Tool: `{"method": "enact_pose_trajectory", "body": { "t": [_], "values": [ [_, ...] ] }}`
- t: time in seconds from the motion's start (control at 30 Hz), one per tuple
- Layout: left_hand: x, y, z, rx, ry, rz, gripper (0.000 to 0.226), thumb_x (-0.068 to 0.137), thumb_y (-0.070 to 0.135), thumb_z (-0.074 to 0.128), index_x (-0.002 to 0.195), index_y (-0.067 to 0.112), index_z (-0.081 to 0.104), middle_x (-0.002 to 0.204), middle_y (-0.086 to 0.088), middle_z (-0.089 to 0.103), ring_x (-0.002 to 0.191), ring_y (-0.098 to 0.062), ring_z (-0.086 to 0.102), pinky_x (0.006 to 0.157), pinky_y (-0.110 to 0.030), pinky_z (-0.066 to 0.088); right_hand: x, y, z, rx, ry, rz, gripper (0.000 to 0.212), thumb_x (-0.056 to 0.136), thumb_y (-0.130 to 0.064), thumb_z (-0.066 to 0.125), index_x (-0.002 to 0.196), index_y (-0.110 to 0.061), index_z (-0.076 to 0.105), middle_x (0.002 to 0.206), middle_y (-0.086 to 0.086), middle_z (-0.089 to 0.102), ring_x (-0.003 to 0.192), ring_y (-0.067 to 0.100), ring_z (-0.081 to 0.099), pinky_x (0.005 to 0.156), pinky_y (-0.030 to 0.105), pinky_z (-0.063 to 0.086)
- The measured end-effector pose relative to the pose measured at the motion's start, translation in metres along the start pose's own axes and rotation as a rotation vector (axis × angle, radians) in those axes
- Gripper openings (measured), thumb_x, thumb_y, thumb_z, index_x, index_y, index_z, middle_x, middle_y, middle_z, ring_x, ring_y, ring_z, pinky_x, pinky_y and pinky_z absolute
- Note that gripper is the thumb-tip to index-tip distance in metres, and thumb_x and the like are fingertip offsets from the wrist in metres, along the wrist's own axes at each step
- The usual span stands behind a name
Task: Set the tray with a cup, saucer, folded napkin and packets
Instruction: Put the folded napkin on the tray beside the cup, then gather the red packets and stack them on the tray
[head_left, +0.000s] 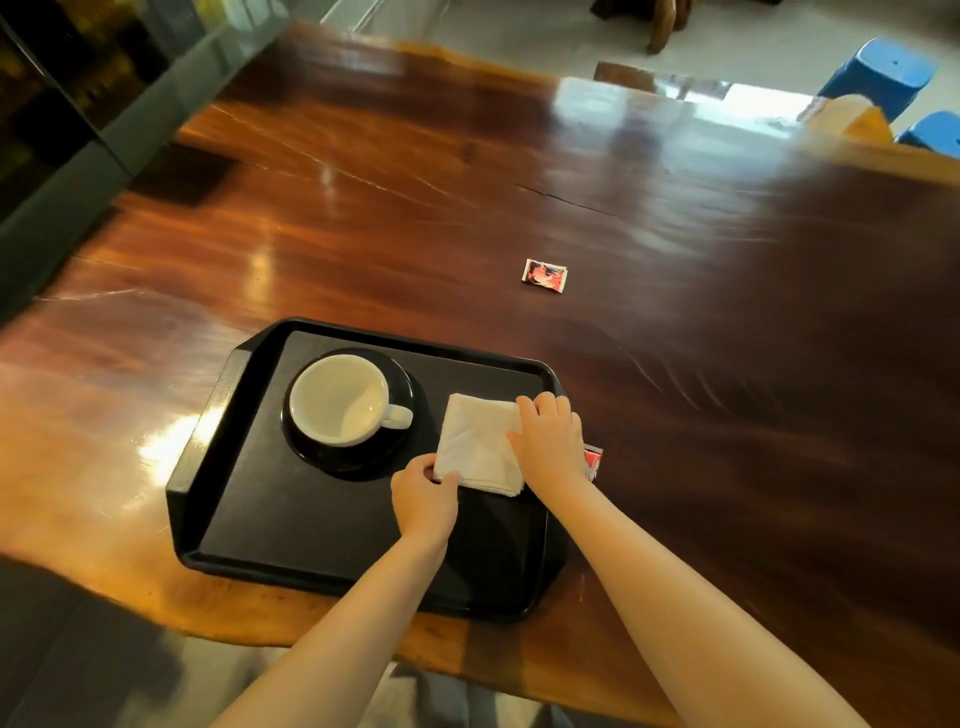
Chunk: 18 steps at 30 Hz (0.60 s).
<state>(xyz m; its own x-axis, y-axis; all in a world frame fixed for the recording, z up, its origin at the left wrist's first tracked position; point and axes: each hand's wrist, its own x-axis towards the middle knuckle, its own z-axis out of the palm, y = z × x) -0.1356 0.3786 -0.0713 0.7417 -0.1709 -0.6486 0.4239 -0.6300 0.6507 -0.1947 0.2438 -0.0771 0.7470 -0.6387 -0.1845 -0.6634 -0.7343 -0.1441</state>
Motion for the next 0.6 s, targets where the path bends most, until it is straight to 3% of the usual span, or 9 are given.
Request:
{"method": "enact_pose_trajectory", "body": {
  "t": [0.1, 0.17, 0.27, 0.37, 0.5, 0.53, 0.6],
  "values": [
    [-0.01, 0.004, -0.005, 0.056, 0.012, 0.009, 0.047, 0.088, 0.013, 0.061, 0.132, 0.015, 0.043, 0.134, -0.008, 0.04, 0.102, -0.019, 0.053, 0.085, -0.026, 0.046, -0.003, 0.006, -0.012, 0.025, -0.064, -0.07, 0.054, 0.094, -0.033, 0.049, 0.142, -0.016, 0.031, 0.135, 0.006, 0.043, 0.12, 0.022, 0.04, 0.099, 0.032, 0.036],
    [-0.023, 0.011, -0.007, 0.122, -0.037, 0.027, 0.047, 0.09, 0.014, 0.058, 0.133, 0.016, 0.04, 0.137, -0.009, 0.036, 0.111, -0.023, 0.051, 0.081, -0.027, 0.044, -0.005, 0.016, -0.025, 0.05, -0.093, -0.091, 0.058, 0.093, -0.034, 0.052, 0.143, -0.017, 0.03, 0.14, 0.006, 0.04, 0.125, 0.024, 0.037, 0.103, 0.036, 0.034],
    [-0.041, 0.023, -0.005, 0.28, -0.198, 0.152, 0.04, 0.09, 0.015, 0.056, 0.128, 0.018, 0.044, 0.131, -0.007, 0.043, 0.11, -0.022, 0.053, 0.084, -0.03, 0.051, -0.008, 0.034, -0.047, 0.07, -0.161, -0.078, 0.058, 0.092, -0.036, 0.053, 0.143, -0.02, 0.032, 0.143, 0.006, 0.038, 0.129, 0.027, 0.034, 0.105, 0.042, 0.034],
    [-0.047, 0.051, 0.0, 0.542, -0.305, 0.319, 0.027, 0.089, 0.016, 0.052, 0.116, 0.015, 0.054, 0.114, -0.007, 0.057, 0.098, -0.019, 0.056, 0.076, -0.027, 0.048, -0.015, 0.056, -0.07, 0.184, -0.25, 0.03, 0.054, 0.092, -0.03, 0.053, 0.142, -0.022, 0.034, 0.144, 0.006, 0.038, 0.132, 0.03, 0.032, 0.106, 0.049, 0.034],
    [-0.055, 0.093, 0.011, 0.856, -0.378, 0.461, 0.015, 0.084, 0.015, 0.047, 0.074, 0.011, 0.056, 0.076, -0.005, 0.057, 0.078, -0.022, 0.054, 0.059, -0.026, 0.037, -0.032, 0.094, -0.092, 0.265, -0.319, 0.187, 0.052, 0.092, -0.028, 0.055, 0.14, -0.017, 0.039, 0.141, 0.01, 0.047, 0.128, 0.029, 0.045, 0.103, 0.042, 0.041],
    [-0.058, 0.101, 0.016, 0.895, -0.385, 0.492, 0.014, 0.083, 0.015, 0.048, 0.073, 0.01, 0.055, 0.076, -0.006, 0.058, 0.078, -0.023, 0.055, 0.059, -0.026, 0.038, -0.039, 0.103, -0.096, 0.253, -0.337, 0.216, 0.052, 0.092, -0.028, 0.056, 0.139, -0.016, 0.04, 0.139, 0.01, 0.049, 0.126, 0.028, 0.047, 0.102, 0.039, 0.042],
    [-0.063, 0.111, 0.03, 0.963, -0.399, 0.551, 0.018, 0.085, 0.019, 0.051, 0.092, 0.008, 0.063, 0.096, -0.008, 0.065, 0.091, -0.025, 0.06, 0.068, -0.029, 0.044, -0.053, 0.119, -0.1, 0.255, -0.354, 0.271, 0.049, 0.091, -0.028, 0.056, 0.137, -0.014, 0.044, 0.136, 0.009, 0.052, 0.123, 0.026, 0.05, 0.1, 0.035, 0.041]
  ]
}}
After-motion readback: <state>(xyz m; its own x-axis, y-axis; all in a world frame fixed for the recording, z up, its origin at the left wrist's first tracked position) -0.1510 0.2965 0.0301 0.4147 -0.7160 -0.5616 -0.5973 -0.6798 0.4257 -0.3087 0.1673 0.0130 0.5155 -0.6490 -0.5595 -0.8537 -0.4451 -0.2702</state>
